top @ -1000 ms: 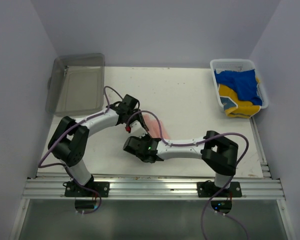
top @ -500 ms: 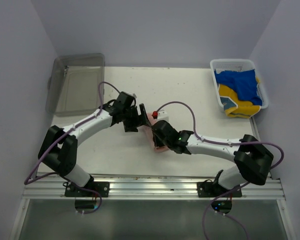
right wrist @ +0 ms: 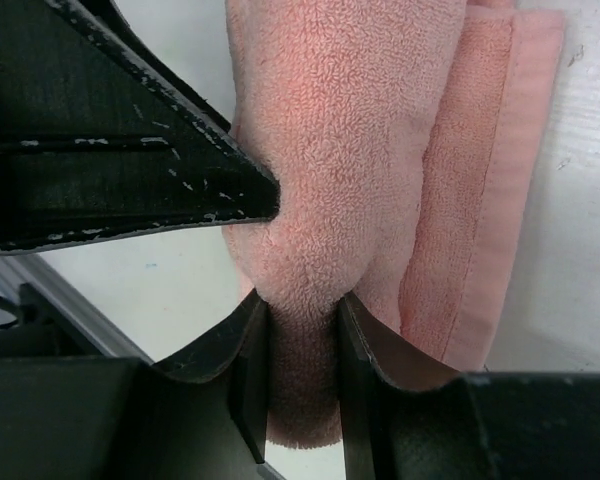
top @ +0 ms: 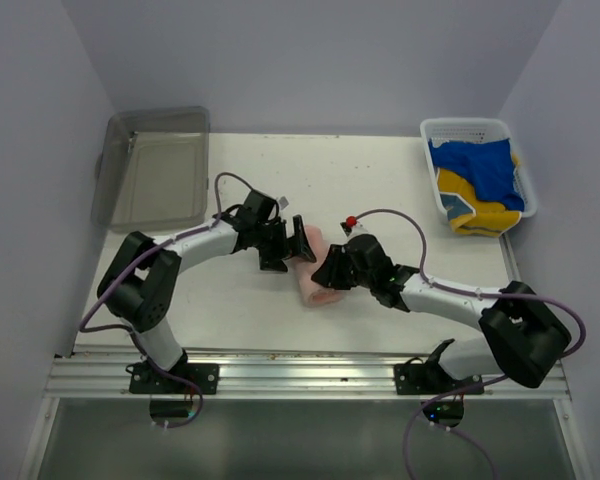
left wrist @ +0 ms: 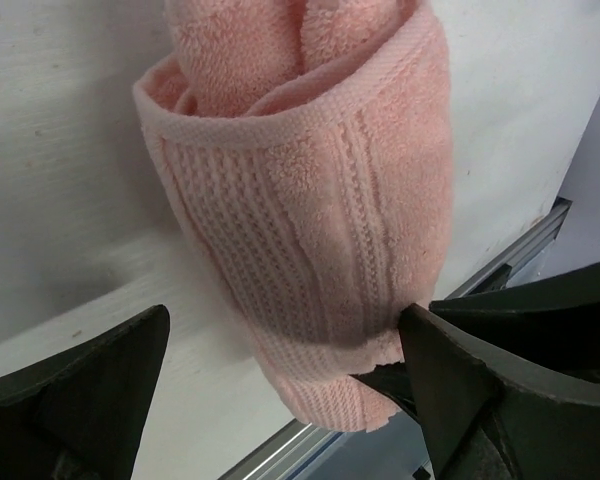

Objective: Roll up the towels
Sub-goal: Roll the towel

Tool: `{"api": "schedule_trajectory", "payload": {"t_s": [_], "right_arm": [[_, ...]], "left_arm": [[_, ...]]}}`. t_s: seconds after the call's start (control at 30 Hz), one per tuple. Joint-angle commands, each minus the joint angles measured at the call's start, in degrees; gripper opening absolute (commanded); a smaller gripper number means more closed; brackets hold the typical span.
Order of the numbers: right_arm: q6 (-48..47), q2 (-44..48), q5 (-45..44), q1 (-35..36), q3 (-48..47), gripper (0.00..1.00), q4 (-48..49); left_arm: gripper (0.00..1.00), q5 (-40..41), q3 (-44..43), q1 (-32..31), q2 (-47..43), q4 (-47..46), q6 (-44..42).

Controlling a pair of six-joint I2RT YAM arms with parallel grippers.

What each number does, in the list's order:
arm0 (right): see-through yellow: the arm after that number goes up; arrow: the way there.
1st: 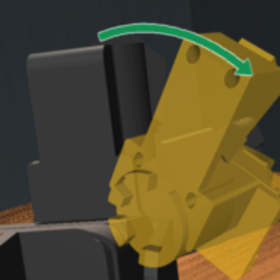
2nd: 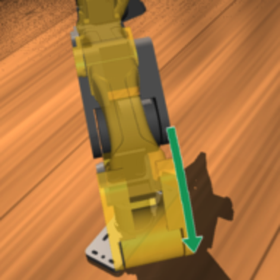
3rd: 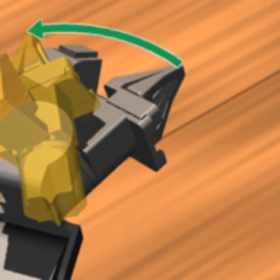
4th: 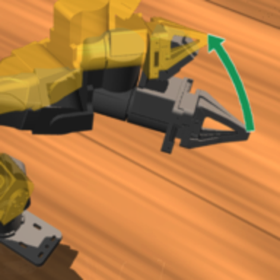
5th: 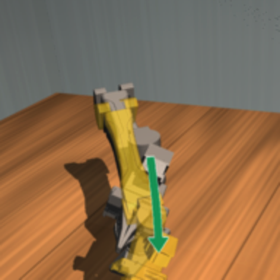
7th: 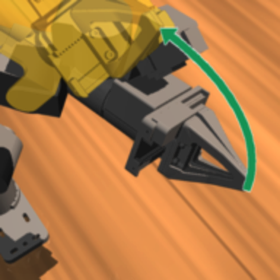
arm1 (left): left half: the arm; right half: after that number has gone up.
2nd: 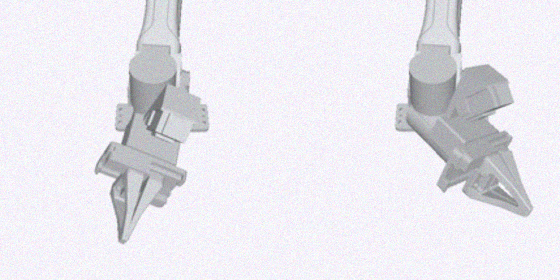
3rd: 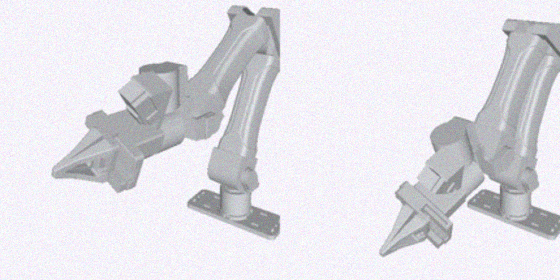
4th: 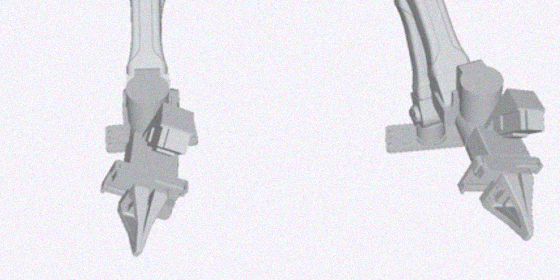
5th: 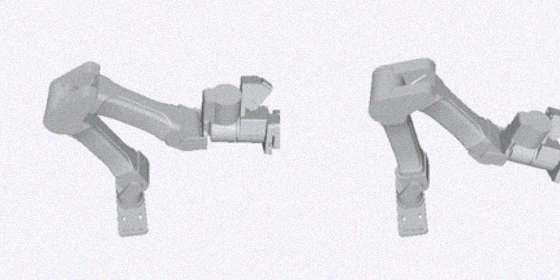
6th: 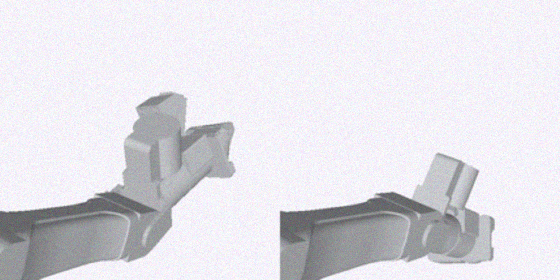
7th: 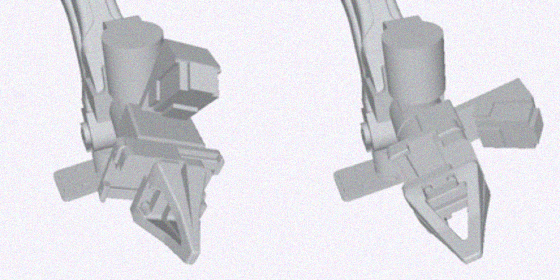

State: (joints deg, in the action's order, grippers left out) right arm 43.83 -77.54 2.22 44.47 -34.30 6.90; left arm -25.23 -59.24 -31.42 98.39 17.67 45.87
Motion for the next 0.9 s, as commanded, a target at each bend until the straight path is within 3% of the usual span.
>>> {"api": "schedule_trajectory", "payload": {"t_s": [0.0,0.27,0.37,0.4,0.47,0.5,0.57,0.6,0.67,0.7,0.73,0.87], "right_arm": [[6.2,-0.6,12.1,-2.2,3.5,0.19,5.1],[11.2,-6.5,23.6,-7.6,7.8,0.19,16.6],[10.8,-6.7,23.5,-7.8,7.3,0.19,14.9],[9.6,-5.8,23.2,-7.7,6.8,0.21,13.4],[7.9,-4.1,19.9,-7.8,5.0,0.26,6.5],[4.9,-2.2,18.0,-7.6,3.7,0.29,2.5],[3.8,-0.2,12.3,-7.6,0.1,0.35,-7.3],[2.2,1.0,10.6,-7.6,-1.6,0.43,-11.7],[0.6,1.6,4.3,-6.8,-7.5,0.51,-22.2],[-1.7,2.0,0.9,-5.6,-9.5,0.60,-25.5],[-2.3,2.6,-2.0,-2.7,-11.6,0.64,-28.7],[-4.7,0.6,-25.0,8.1,-23.7,0.73,-42.6]], "left_arm": [[0.99,-4.1,0.0,-0.5,0.7,-6.7,-1.0],[0.99,-6.3,-0.2,-1.3,3.7,-10.8,-0.1],[0.89,-6.7,-1.0,-1.8,5.4,-10.9,0.5],[0.79,-6.6,-1.2,-1.9,5.6,-11.0,0.7],[0.68,-6.0,-1.1,-2.0,5.6,-10.6,0.9],[0.57,-5.6,-1.2,-1.9,5.5,-10.2,1.1],[0.47,-5.0,-2.1,-1.9,6.0,-8.5,1.1],[0.36,-5.0,-2.6,-2.0,6.5,-7.5,0.5],[0.25,-5.0,-4.9,-2.0,7.4,-4.1,-0.2],[0.09,-4.9,-5.4,-2.0,8.0,-3.3,-0.3],[0.03,-4.5,-6.4,-2.1,8.0,-2.4,-0.3],[0.00,-0.4,-8.9,-2.1,8.0,3.4,-0.2]]}}
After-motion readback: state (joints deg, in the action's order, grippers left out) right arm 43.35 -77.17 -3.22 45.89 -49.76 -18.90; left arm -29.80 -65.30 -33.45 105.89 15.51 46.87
